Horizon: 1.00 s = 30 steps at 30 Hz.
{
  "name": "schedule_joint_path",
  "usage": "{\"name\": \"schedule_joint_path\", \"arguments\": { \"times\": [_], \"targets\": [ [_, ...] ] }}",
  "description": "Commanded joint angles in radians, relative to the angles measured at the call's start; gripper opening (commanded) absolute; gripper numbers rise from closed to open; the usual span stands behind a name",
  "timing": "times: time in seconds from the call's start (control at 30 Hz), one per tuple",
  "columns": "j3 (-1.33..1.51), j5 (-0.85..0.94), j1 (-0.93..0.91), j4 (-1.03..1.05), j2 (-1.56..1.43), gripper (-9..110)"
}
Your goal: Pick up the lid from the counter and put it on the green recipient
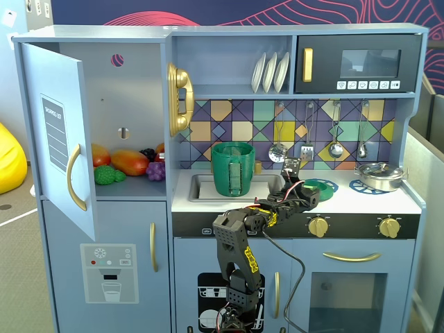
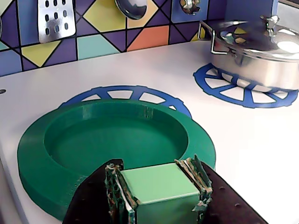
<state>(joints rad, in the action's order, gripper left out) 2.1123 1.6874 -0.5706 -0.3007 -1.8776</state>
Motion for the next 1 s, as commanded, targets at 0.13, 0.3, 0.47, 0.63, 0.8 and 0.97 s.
{"name": "schedule_joint_path", "arguments": {
  "times": [0.13,0.3,0.47,0.63,0.8,0.97],
  "targets": [
    [-0.132,0.000,-0.009,-0.029,-0.034,0],
    [-0.230,-0.023,-0.015,0.055,-0.091,0],
    [-0.310,-0.063,0.003,0.206,-0.179,0],
    [-0.385,-0.087,0.052,0.345,-0.249,0],
    [-0.468,-0.081,0.146,0.453,-0.282,0],
    [-0.569,-0.072,0.241,0.554,-0.273,0]
  ]
}}
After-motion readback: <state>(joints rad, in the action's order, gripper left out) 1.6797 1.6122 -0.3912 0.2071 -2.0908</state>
